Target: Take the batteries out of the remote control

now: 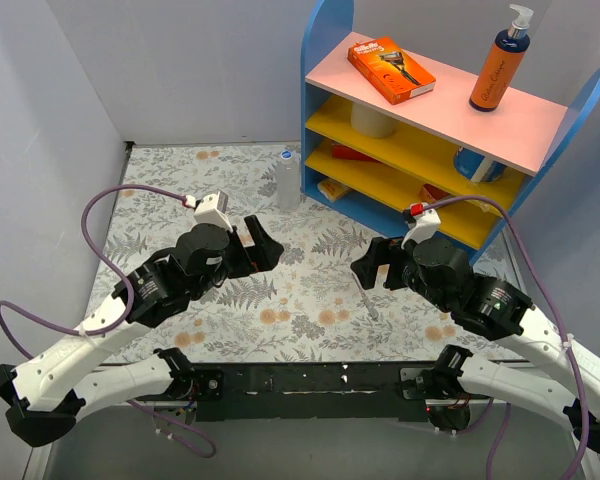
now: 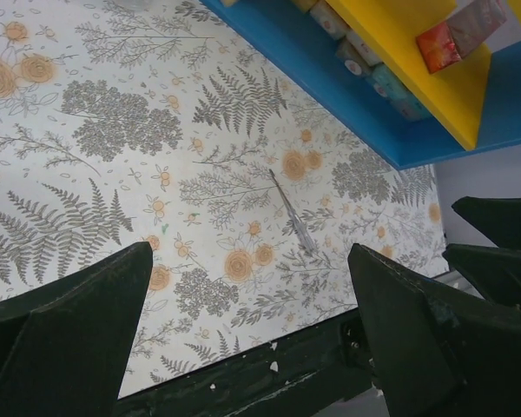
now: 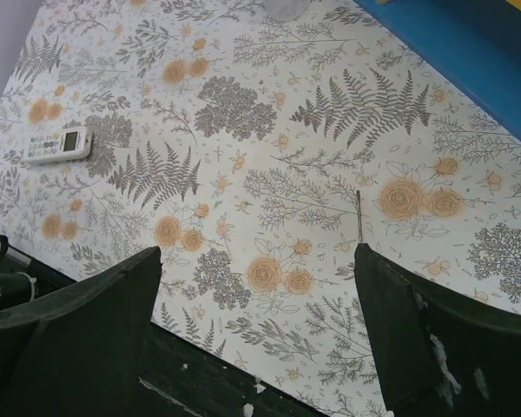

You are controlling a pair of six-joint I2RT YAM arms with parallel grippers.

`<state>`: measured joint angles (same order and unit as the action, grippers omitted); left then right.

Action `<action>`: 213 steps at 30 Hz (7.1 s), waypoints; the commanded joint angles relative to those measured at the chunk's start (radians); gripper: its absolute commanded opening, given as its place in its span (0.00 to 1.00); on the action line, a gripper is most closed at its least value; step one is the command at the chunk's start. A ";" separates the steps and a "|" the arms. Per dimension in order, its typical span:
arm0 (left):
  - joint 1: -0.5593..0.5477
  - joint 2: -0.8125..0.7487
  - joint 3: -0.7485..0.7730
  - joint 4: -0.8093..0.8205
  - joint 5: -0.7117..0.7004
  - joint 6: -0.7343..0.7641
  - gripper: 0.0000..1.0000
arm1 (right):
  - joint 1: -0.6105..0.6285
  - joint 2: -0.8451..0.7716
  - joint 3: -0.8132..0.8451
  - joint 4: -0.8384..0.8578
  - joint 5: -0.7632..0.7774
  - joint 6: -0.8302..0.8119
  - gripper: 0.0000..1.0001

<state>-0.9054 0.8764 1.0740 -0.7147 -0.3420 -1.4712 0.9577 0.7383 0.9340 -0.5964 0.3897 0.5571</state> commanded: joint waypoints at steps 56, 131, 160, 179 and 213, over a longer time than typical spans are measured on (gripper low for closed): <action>1.246 0.627 -0.218 -0.157 0.153 -0.581 0.92 | 0.006 -0.134 -0.115 0.084 -0.032 0.072 0.96; 0.709 0.360 -0.269 -0.023 1.011 0.104 0.00 | 0.415 0.720 -0.362 1.357 -0.394 -1.982 0.61; 0.649 0.420 -0.118 -0.109 0.951 0.172 0.88 | 0.451 0.748 -0.264 1.225 -0.239 -1.845 0.01; 0.934 0.431 -0.080 -0.091 0.520 0.198 0.89 | 0.368 0.912 -0.023 0.880 -0.299 -1.336 0.67; 0.991 0.331 -0.296 0.067 0.756 0.198 0.86 | 0.052 1.181 0.247 0.630 -0.794 -0.802 0.20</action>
<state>0.0875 1.2682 0.8036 -0.6872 0.3256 -1.2858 1.0630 1.9179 1.1782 0.0959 -0.2615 -0.4587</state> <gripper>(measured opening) 0.868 0.294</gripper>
